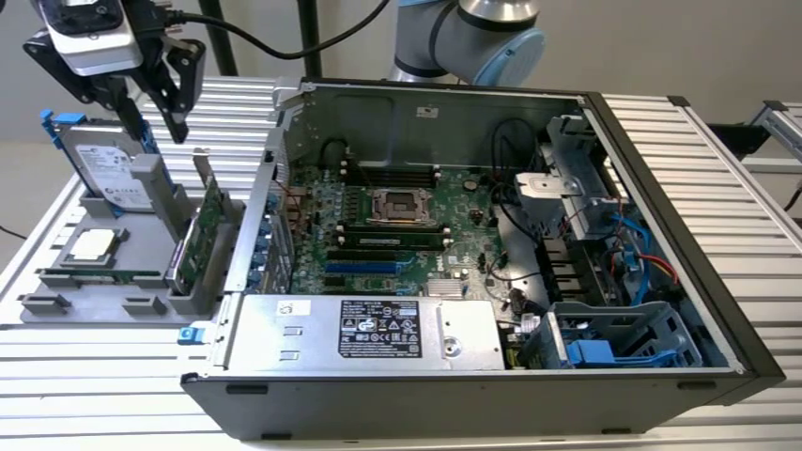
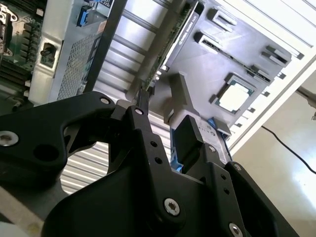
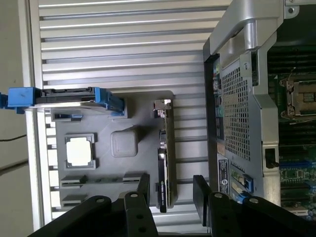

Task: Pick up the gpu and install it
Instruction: 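Pick up the gpu and move the gpu toward the slot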

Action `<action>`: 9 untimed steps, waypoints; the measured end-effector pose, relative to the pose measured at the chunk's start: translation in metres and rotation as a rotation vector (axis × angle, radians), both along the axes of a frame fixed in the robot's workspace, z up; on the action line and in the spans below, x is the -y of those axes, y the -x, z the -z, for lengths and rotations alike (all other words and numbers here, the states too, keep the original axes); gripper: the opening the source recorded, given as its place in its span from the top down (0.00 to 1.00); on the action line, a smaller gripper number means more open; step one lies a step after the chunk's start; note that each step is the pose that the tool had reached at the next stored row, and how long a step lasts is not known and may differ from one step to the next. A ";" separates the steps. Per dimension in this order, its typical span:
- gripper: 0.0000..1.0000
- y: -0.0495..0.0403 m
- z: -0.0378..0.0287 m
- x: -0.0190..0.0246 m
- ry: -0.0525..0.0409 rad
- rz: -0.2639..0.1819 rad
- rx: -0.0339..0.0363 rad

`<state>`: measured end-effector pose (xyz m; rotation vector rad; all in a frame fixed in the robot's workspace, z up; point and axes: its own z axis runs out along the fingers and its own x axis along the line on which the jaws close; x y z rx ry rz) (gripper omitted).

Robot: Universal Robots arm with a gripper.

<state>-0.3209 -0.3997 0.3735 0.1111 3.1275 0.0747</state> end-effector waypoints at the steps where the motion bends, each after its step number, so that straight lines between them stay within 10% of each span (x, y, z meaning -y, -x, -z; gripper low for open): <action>1: 0.00 0.0000 0.0004 0.0000 0.0000 0.000 0.0001; 9: 0.00 0.0000 0.0029 0.0000 0.0000 0.000 -0.0001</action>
